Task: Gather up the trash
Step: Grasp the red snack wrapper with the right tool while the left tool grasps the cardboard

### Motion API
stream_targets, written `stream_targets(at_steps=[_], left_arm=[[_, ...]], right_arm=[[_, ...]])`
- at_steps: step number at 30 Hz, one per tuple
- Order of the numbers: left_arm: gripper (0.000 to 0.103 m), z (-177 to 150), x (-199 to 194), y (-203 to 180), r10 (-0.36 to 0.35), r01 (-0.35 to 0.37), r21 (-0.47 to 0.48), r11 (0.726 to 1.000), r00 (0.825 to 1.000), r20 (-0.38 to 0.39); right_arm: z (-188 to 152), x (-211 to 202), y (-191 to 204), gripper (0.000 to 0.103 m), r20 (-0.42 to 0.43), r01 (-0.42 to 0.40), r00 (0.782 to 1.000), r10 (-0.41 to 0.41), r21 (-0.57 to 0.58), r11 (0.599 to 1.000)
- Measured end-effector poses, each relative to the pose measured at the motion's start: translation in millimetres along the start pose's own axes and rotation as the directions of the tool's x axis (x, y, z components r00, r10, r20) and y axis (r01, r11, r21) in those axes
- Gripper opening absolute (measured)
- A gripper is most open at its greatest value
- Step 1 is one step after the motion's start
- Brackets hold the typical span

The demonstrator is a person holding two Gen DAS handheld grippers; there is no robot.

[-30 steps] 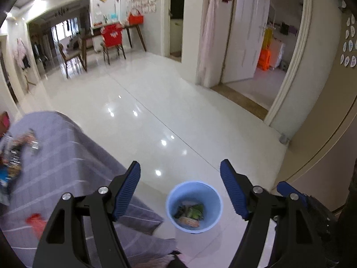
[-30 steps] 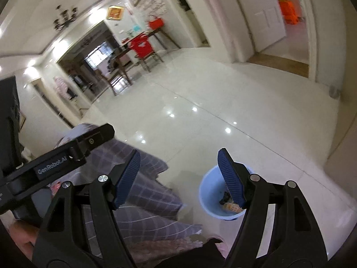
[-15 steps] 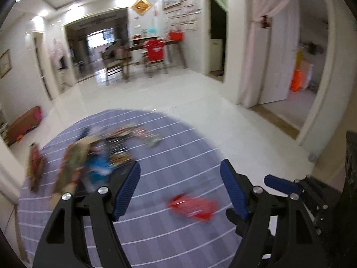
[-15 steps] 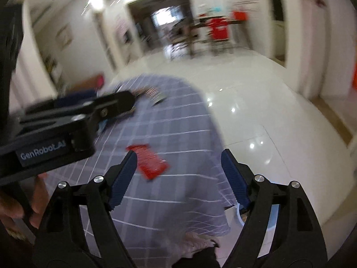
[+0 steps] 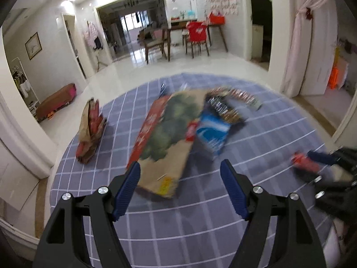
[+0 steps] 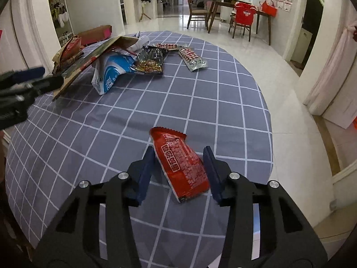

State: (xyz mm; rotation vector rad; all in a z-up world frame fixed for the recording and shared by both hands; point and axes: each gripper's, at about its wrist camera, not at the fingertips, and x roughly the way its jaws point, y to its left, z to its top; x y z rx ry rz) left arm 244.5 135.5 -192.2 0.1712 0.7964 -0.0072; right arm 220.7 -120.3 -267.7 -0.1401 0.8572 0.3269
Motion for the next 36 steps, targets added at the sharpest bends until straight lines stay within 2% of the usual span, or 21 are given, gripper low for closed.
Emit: stream_targets(at_steps=[3,6,9,10,11,12,14,15,18,22,25,28,33,36], left_arm=[[0.073,-1.6,9.9,7.5,0.007,-0.007,0.001,1.000,1.000,-0.021],[0.073,-0.4,17.3,5.2,0.046,-0.045,0.017,0.999,0.998,-0.033],[0.072,4.1,31.0,5.2,0.105,-0.103,0.037,0.994,0.993,-0.049],[0.069,6.0,31.8,6.0,0.104,-0.103,0.030,0.994,0.993,-0.049],[0.065,7.5,32.6,7.7,0.093,-0.092,0.022,0.996,0.994,-0.052],[0.054,8.9,34.1,9.6,0.068,-0.067,0.014,0.998,0.996,-0.059],[0.046,11.2,35.0,11.4,0.057,-0.057,0.005,0.998,0.997,-0.061],[0.028,12.3,32.1,11.7,0.056,-0.055,0.008,0.998,0.997,-0.050],[0.014,15.9,19.1,12.9,0.083,-0.083,-0.014,0.996,0.997,-0.003],[0.003,21.2,-10.3,31.6,0.128,-0.117,-0.113,0.987,0.987,0.095],[0.003,21.6,-34.7,48.1,0.151,-0.122,-0.194,0.973,0.978,0.145],[0.003,22.2,-59.6,52.2,0.156,-0.111,-0.224,0.968,0.969,0.193],[0.003,26.7,-89.9,34.0,0.073,-0.020,-0.206,0.978,0.965,0.252],[0.003,31.3,-101.4,7.0,0.001,0.044,-0.158,0.986,0.961,0.275]], right_arm=[[1.6,0.7,2.2,0.028,0.016,-0.026,1.000,0.026,0.014,1.000],[4.7,-4.1,6.2,0.020,0.041,-0.068,0.997,0.066,0.036,0.997],[11.4,-6.3,11.2,0.018,0.056,-0.116,0.992,0.114,0.047,0.992],[11.0,-8.6,12.4,0.018,0.059,-0.122,0.991,0.120,0.046,0.991],[12.0,-7.9,14.7,0.018,0.060,-0.130,0.990,0.127,0.045,0.991],[13.1,-7.4,16.6,0.017,0.066,-0.142,0.988,0.138,0.048,0.989],[15.1,-5.9,19.6,0.017,0.072,-0.162,0.985,0.158,0.054,0.985],[16.2,-5.9,20.4,0.017,0.078,-0.171,0.983,0.166,0.057,0.984],[20.0,-6.3,22.0,0.016,0.089,-0.202,0.976,0.196,0.065,0.977],[23.8,-15.7,24.8,0.016,0.127,-0.231,0.967,0.221,0.073,0.970],[27.0,-25.0,26.7,0.016,0.155,-0.257,0.958,0.243,0.077,0.963],[29.7,-36.9,27.6,0.016,0.187,-0.273,0.949,0.254,0.081,0.959],[31.4,-65.6,24.5,0.016,0.255,-0.293,0.931,0.262,0.091,0.952],[30.9,-83.5,18.0,0.016,0.293,-0.289,0.923,0.250,0.096,0.953]])
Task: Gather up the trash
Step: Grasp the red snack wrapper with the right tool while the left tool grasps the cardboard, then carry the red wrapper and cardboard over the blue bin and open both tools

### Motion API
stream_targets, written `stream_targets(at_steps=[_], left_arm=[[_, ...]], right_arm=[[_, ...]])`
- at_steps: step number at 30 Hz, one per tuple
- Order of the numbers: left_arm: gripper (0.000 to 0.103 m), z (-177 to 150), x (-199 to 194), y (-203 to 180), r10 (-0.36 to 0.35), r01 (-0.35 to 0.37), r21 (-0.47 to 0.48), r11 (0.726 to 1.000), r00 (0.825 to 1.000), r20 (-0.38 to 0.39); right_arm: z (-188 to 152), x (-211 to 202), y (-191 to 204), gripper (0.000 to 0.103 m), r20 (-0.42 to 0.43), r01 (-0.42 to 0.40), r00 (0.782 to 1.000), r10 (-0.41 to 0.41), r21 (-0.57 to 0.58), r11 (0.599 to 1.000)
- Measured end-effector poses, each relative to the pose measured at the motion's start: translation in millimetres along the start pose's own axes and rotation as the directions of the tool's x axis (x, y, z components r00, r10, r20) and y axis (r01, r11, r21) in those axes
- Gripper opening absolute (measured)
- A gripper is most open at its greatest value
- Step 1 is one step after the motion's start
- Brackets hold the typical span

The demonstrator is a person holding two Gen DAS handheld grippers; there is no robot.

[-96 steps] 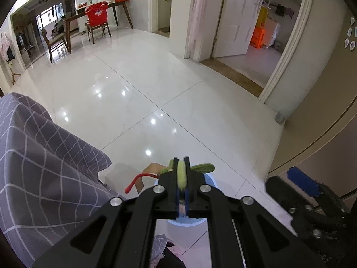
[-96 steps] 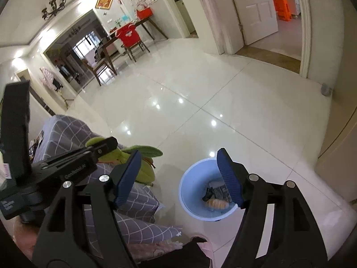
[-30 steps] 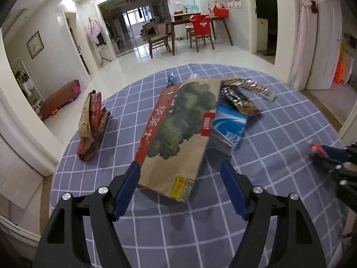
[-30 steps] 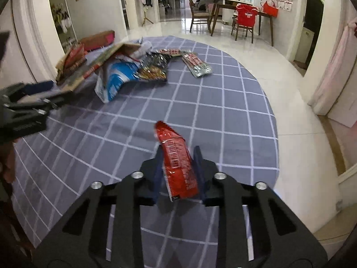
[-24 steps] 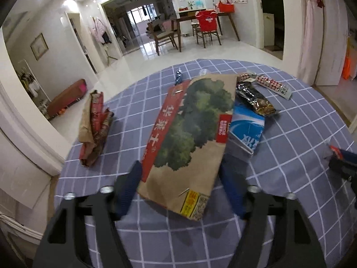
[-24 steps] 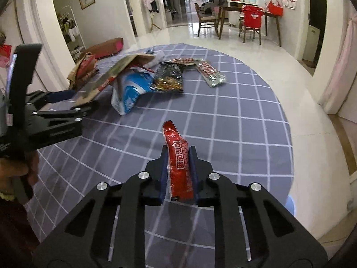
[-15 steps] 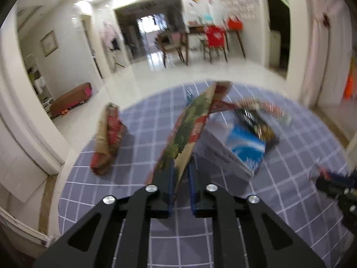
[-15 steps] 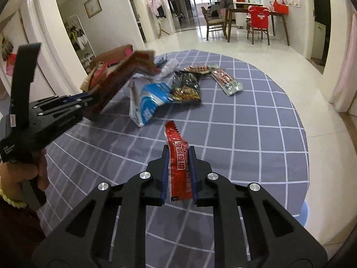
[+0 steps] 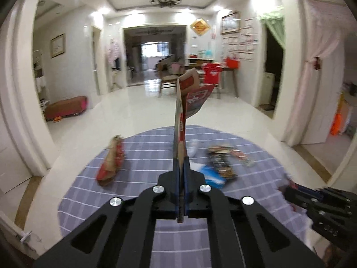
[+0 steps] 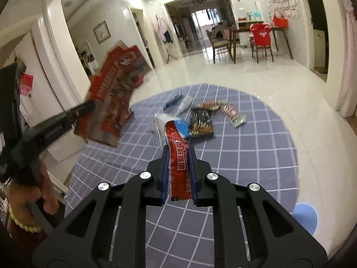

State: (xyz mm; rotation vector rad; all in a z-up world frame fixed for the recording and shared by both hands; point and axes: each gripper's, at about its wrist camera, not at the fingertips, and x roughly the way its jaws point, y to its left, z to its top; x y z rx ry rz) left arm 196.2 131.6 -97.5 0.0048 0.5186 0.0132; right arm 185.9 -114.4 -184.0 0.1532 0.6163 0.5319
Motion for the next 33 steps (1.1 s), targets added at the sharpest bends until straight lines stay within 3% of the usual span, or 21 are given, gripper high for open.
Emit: stream_targets(at_steps=[6,11,15,20,27,33], left_arm=[[0.003,0.5,-13.4,-65.7,-0.138,0.138,0.063,0.988,0.990,-0.005],[0.003,-4.1,-20.6,-132.2,-0.239,0.239,0.134,0.962,0.971,-0.018],[0.003,-11.1,-23.7,-186.3,-0.318,0.320,0.188,0.928,0.947,-0.045],[0.003,-28.8,-13.2,-254.3,-0.433,0.448,0.222,0.866,0.894,-0.117],[0.003,-65.4,32.4,-324.2,-0.496,0.547,0.208,0.811,0.831,-0.250],[0.003,-93.3,75.4,-357.2,-0.459,0.535,0.206,0.819,0.828,-0.321]], right_arm=[[-1.8,-47.6,-23.6,0.016,0.079,0.049,0.995,-0.052,0.043,0.998],[-13.4,-83.6,-65.1,0.016,0.123,0.108,0.985,-0.122,0.120,0.987],[-30.0,-116.7,-108.9,0.016,0.146,0.170,0.969,-0.201,0.200,0.965],[-59.3,-148.4,-164.7,0.016,0.128,0.266,0.941,-0.313,0.291,0.919],[-102.5,-152.4,-231.2,0.016,0.040,0.326,0.927,-0.372,0.399,0.857],[-125.3,-133.3,-276.5,0.016,-0.029,0.341,0.928,-0.371,0.463,0.818]])
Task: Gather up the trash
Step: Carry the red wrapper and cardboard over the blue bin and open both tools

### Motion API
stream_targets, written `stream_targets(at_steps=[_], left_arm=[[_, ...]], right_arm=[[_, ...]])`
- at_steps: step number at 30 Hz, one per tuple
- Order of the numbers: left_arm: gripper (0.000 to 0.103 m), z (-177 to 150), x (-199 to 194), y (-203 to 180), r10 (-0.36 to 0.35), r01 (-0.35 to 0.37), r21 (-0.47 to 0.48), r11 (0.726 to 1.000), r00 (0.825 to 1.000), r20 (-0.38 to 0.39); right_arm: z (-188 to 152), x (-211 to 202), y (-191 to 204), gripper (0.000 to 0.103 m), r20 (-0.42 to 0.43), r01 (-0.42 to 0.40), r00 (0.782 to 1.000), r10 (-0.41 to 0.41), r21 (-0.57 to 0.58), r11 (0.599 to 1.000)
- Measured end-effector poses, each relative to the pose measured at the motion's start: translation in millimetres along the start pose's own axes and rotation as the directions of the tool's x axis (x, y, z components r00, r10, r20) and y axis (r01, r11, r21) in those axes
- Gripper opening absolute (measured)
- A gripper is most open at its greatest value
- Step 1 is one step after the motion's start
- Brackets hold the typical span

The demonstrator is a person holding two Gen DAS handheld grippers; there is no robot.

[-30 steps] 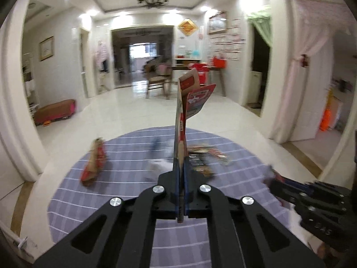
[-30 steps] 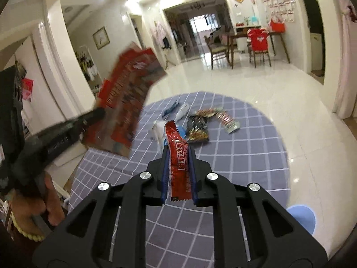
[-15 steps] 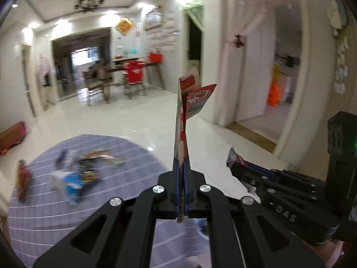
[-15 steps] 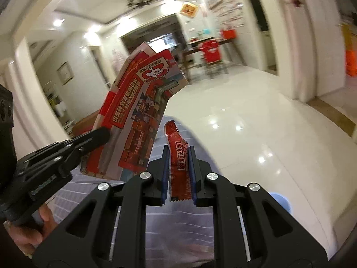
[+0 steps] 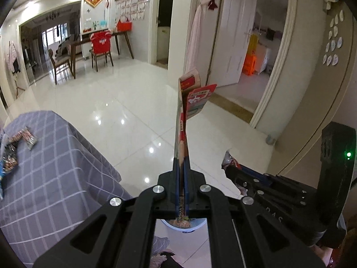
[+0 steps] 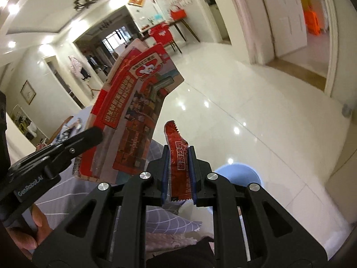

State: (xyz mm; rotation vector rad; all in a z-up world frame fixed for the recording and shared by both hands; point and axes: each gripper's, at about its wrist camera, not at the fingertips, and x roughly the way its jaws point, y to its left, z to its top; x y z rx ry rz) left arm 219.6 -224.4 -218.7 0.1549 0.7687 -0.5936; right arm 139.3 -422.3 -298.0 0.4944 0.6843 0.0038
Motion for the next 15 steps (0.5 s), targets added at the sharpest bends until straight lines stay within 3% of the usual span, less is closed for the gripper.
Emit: stream_targets(at_steps=[7,9,15], left_arm=[[0.003,-5.4,48.4,3.3,0.023,-0.023,-0.001,1.000,0.997,-0.076],[0.003,-6.4,57.5,3.2,0.018,-0.018,0.003,1.000,0.996,-0.091],[0.003,-7.6,80.6,-1.4,-0.014,0.013,-0.008,1.000,0.991,-0.129]], right_arm=[[0.7,43.0,-32.3,0.029,-0.071,0.039,0.997,-0.033,0.089,0.995],[-0.2,40.2,-36.1,0.047,-0.060,0.058,0.997,-0.053,0.087,0.994],[-3.3,29.2,-44.1,0.049,-0.030,0.072,0.997,-0.070,0.073,0.995]])
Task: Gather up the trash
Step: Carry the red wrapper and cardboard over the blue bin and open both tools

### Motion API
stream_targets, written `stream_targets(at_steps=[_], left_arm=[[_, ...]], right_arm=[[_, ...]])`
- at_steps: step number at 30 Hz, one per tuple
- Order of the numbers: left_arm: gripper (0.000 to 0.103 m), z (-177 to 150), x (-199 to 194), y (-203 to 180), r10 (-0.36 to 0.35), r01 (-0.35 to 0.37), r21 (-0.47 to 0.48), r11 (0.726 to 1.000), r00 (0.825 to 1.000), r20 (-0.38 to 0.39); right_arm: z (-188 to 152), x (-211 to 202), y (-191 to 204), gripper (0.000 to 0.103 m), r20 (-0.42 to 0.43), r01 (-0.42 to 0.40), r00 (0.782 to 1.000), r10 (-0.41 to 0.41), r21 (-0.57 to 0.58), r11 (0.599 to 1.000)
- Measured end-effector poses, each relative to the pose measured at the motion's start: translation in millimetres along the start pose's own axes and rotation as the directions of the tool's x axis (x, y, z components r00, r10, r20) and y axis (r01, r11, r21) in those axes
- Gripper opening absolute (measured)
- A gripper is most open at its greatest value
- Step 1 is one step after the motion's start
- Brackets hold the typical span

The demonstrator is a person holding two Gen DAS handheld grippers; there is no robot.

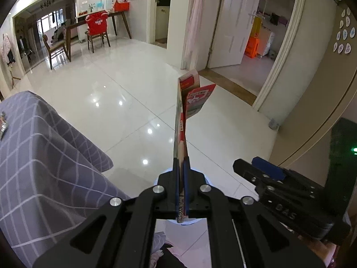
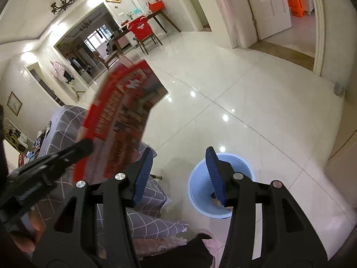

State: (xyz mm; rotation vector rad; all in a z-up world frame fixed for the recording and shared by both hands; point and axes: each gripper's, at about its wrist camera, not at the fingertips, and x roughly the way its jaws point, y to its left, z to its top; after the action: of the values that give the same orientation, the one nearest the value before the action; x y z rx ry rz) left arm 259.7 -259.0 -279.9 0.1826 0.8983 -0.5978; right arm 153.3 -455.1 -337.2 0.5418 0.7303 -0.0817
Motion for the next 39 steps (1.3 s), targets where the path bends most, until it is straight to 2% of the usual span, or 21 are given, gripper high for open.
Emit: stream_targets(at_steps=[15,19,20,21,22,23,28,33,36,39], left_arm=[[0.004,0.4,36.9,-18.9,-0.040,0.042,0.024,0.999,0.997,-0.070],[0.009,3.9,44.7,-21.9,-0.059,0.060,0.009,0.998,0.995,-0.078],[0.017,4.6,48.0,-22.1,-0.072,0.072,0.001,0.997,0.994,-0.083],[0.050,5.5,52.3,-22.5,-0.056,0.056,-0.001,0.998,0.993,-0.101],[0.074,6.1,54.7,-22.5,-0.030,0.029,-0.003,1.000,0.994,-0.106],[0.074,6.6,55.0,-22.2,-0.011,0.010,-0.007,1.000,0.995,-0.099],[0.074,7.3,39.6,-24.5,-0.024,0.024,-0.011,1.000,0.997,-0.069],[0.074,9.6,15.6,-23.8,-0.005,0.004,-0.027,1.000,0.999,-0.037],[0.074,13.2,-2.3,-21.0,0.007,-0.007,-0.034,0.999,1.000,-0.017],[0.074,15.8,-33.8,-15.3,0.049,-0.048,-0.035,0.998,0.999,0.020]], right_arm=[[9.2,-8.7,-16.3,0.056,0.088,0.028,0.996,-0.033,0.063,0.998],[10.2,-9.4,-21.3,0.056,0.099,0.033,0.994,-0.041,0.080,0.996],[10.2,-8.7,-22.3,0.056,0.098,0.037,0.994,-0.045,0.084,0.996],[9.9,-8.8,-24.0,0.056,0.097,0.037,0.994,-0.045,0.087,0.995],[9.8,-8.3,-24.8,0.056,0.095,0.038,0.994,-0.047,0.089,0.995],[9.5,-8.0,-25.4,0.056,0.093,0.042,0.994,-0.051,0.090,0.995],[8.5,-7.8,-23.6,0.056,0.079,0.045,0.995,-0.052,0.092,0.995],[12.6,-20.3,-11.9,0.056,0.100,0.033,0.994,-0.041,0.078,0.996],[15.9,-30.0,-0.7,0.058,0.106,0.026,0.994,-0.033,0.068,0.997],[18.2,-42.1,20.0,0.058,0.116,-0.001,0.993,-0.004,0.045,0.999]])
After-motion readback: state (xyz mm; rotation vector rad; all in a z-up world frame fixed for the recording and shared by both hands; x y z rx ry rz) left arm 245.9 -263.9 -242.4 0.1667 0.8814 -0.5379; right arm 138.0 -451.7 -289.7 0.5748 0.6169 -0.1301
